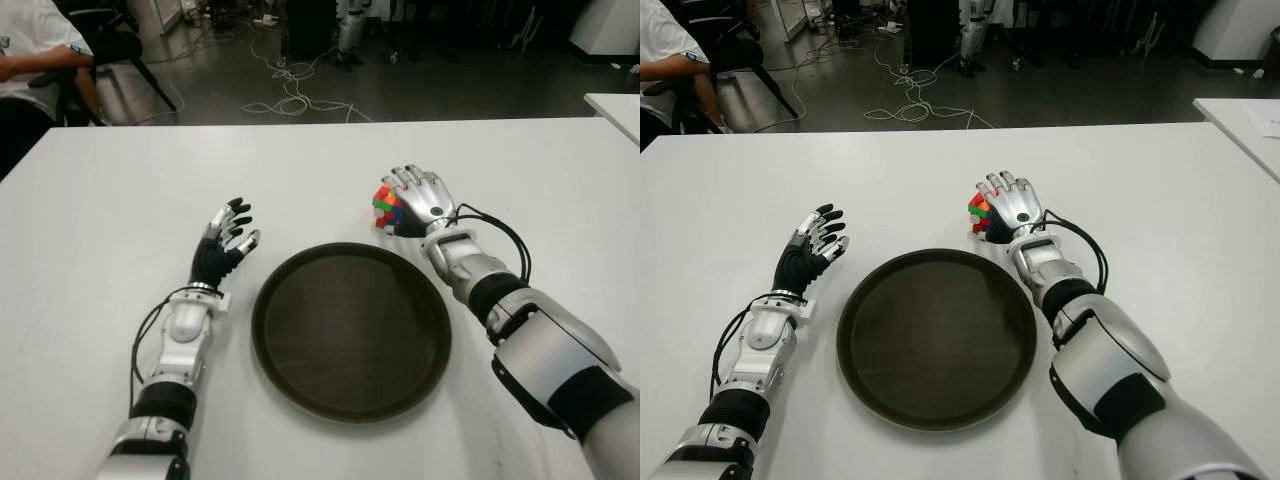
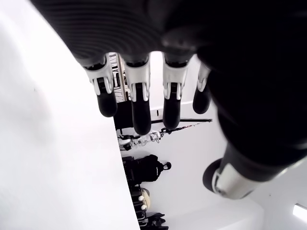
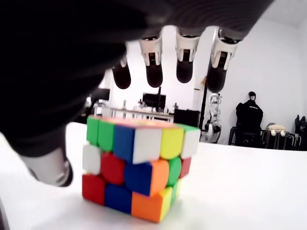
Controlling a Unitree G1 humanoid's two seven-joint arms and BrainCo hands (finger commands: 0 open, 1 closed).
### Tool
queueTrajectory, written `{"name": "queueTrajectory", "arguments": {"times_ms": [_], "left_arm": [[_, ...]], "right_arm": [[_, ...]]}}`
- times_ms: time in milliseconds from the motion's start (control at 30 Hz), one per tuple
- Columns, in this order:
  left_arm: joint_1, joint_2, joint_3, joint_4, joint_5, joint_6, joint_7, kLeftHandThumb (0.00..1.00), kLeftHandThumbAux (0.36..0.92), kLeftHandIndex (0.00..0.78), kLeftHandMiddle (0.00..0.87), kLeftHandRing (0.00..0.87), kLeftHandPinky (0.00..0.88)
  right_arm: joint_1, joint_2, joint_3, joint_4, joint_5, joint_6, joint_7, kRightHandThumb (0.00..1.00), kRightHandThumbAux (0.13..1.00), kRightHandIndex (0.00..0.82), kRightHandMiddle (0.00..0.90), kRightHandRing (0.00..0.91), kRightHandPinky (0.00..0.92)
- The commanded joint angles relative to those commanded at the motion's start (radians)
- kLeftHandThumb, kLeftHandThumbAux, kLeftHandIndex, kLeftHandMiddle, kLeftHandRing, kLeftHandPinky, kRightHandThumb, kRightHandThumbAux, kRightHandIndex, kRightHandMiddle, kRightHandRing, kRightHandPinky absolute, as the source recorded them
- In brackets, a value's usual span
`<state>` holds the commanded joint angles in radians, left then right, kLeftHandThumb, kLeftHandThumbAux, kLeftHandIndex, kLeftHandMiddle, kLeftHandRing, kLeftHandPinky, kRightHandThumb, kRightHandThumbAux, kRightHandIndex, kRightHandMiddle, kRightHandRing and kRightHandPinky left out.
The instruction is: Pick up the Rubik's Cube and put it in the plate
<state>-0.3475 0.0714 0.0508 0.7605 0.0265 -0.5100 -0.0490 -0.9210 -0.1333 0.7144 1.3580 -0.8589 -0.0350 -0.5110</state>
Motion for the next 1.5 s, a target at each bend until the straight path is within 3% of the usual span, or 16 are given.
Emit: {"name": "queueTrajectory", "arguments": {"times_ms": [400, 800, 1300, 1500], "left_arm": [[0.008, -0.004, -0.002, -0.020, -0.003, 0.009, -0.002, 0.050, 0.734, 0.103, 0.166, 0.140, 0.106], [0.012, -0.009, -0.001, -0.027, -0.007, -0.008, -0.010, 0.053, 0.738, 0.116, 0.183, 0.155, 0.115], [0.025, -0.017, -0.004, -0.067, 0.008, 0.039, 0.019, 0.052, 0.740, 0.114, 0.180, 0.151, 0.107], [0.023, -0.015, -0.004, -0.064, 0.003, 0.036, 0.010, 0.063, 0.748, 0.110, 0.183, 0.159, 0.118]], "right_arm": [[0.002, 0.000, 0.011, -0.001, -0.006, 0.005, 0.006, 0.330, 0.572, 0.000, 0.000, 0.000, 0.144], [0.005, -0.007, 0.022, -0.001, -0.007, 0.003, -0.003, 0.352, 0.575, 0.000, 0.000, 0.010, 0.196], [0.002, -0.012, 0.012, -0.004, 0.007, -0.011, 0.008, 0.310, 0.589, 0.020, 0.000, 0.021, 0.188], [0.002, -0.014, 0.008, -0.004, 0.008, -0.016, 0.004, 0.351, 0.588, 0.036, 0.023, 0.080, 0.270]]}}
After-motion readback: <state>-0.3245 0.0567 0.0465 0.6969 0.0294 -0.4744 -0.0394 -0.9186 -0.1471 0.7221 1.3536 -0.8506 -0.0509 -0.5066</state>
